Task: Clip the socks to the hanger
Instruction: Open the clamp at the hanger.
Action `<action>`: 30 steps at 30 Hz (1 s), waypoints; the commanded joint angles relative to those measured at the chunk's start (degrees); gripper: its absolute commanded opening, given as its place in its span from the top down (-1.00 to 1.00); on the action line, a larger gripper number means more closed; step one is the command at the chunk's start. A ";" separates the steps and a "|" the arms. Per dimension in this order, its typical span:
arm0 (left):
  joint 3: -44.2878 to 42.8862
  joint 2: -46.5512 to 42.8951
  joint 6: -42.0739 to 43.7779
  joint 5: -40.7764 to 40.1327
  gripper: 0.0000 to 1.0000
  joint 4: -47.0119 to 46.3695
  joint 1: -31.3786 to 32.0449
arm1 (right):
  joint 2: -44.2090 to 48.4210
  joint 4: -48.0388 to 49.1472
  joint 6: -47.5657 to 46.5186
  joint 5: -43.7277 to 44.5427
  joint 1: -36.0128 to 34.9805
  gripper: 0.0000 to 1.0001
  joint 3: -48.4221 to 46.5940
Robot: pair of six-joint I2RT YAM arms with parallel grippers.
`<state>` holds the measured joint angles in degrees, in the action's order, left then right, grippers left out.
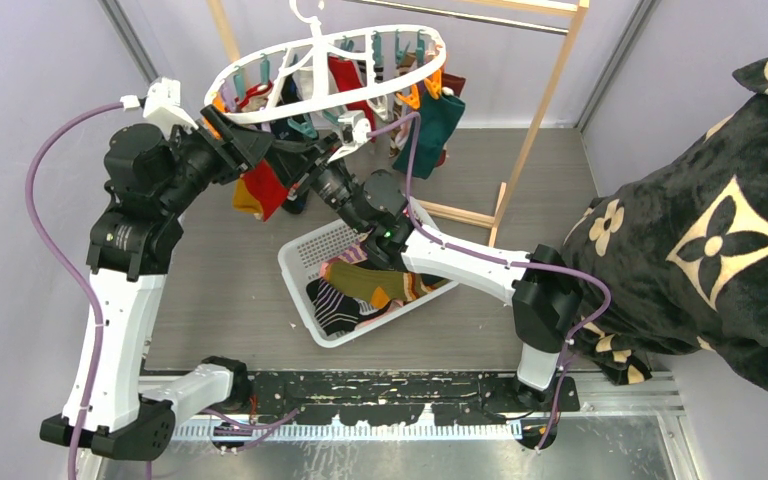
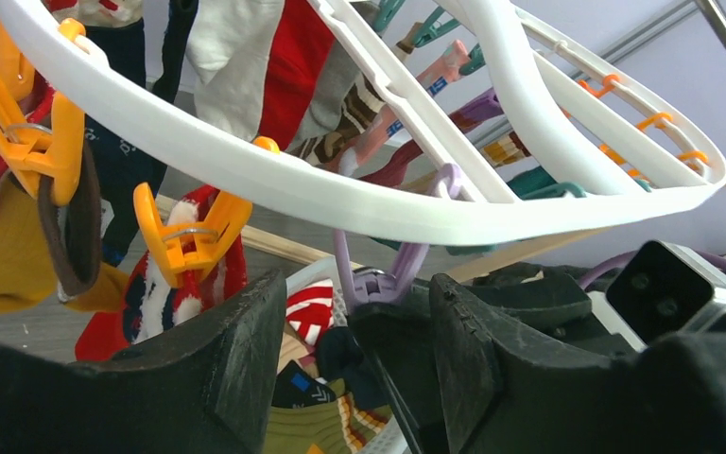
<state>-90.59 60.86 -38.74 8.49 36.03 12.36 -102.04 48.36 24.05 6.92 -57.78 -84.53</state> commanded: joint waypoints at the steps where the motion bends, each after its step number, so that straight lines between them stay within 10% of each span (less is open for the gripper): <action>1: -2.26 1.09 -0.50 0.33 -0.12 -4.86 -0.18 | 2.21 0.64 -1.55 0.91 -0.40 0.59 -1.11; 30: -4.83 3.91 4.33 -0.09 0.12 -5.24 -0.01 | 2.15 -1.93 -4.43 1.70 -0.99 0.51 -1.39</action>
<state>-93.10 64.42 -35.77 8.84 33.45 12.36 -102.02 47.97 21.52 8.16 -58.33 -84.55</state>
